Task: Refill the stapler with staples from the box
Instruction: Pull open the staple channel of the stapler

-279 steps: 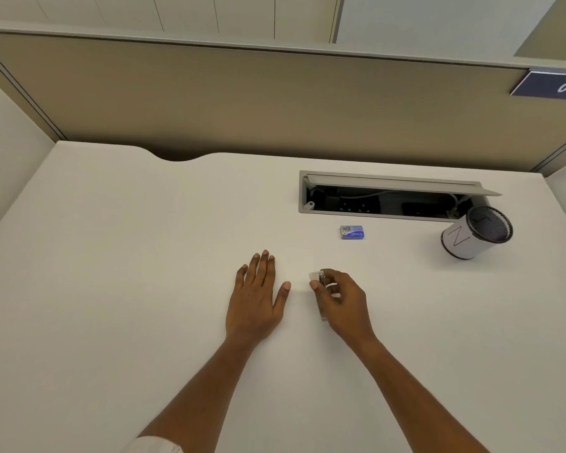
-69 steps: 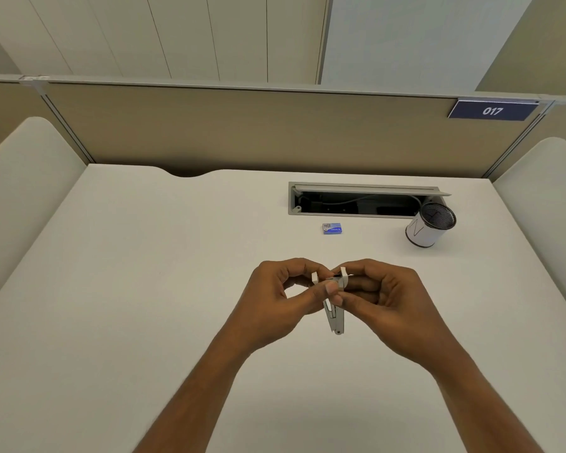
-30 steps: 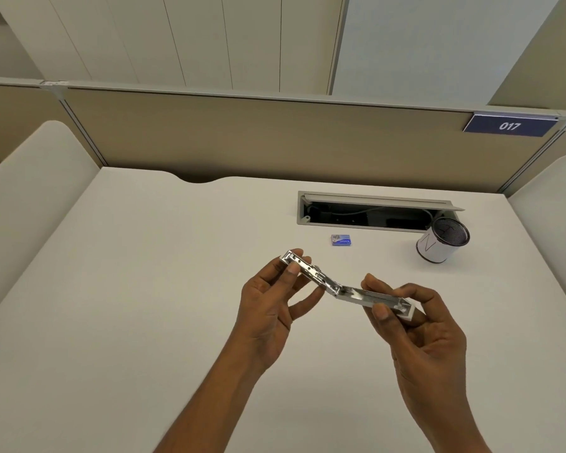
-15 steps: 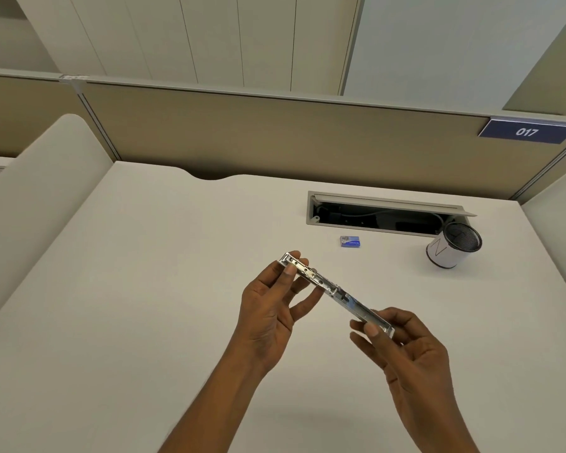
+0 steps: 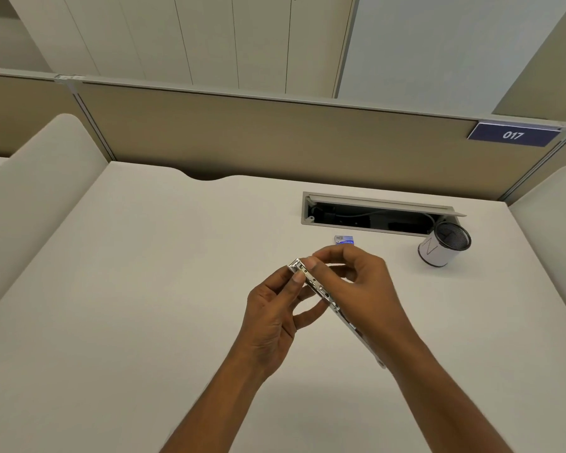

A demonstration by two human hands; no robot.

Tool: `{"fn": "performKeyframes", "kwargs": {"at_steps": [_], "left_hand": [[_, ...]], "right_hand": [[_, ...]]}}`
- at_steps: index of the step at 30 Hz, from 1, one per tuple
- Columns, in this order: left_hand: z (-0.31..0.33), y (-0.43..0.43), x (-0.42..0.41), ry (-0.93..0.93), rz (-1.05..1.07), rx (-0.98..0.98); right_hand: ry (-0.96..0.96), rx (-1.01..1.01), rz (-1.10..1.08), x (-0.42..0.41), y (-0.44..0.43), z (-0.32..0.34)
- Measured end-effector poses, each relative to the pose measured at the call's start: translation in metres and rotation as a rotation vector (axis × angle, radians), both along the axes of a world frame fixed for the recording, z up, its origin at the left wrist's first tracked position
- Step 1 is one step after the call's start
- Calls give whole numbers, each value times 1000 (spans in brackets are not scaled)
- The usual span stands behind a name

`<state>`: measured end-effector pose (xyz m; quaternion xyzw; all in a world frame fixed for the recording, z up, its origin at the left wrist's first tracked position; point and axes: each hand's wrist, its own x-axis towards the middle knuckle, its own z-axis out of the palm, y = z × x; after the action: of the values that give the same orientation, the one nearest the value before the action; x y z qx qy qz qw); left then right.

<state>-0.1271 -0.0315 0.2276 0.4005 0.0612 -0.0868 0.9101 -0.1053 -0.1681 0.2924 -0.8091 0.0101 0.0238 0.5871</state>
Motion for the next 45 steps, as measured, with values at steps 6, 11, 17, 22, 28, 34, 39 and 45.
{"fn": "performKeyframes", "kwargs": {"at_steps": [6,11,17,22,28,34,39,45], "left_hand": [[-2,4,-7,1,7,25],[-3,9,-10,12,21,43],[-1,9,-15,12,0,50],[-1,9,-17,15,2,57],[-2,11,-17,29,21,62],[-2,10,-20,42,25,43],[-1,15,-17,56,40,57],[3,13,-15,44,3,58]], "right_hand": [[102,22,-20,5,15,-6],[188,102,5,3,17,-7],[241,131,0,0,14,-6],[272,129,30,-5,14,-7],[253,79,32,-11,13,-10],[153,31,65,-17,8,-7],[116,40,127,-21,2,-3],[54,83,216,-29,-13,-1]]}}
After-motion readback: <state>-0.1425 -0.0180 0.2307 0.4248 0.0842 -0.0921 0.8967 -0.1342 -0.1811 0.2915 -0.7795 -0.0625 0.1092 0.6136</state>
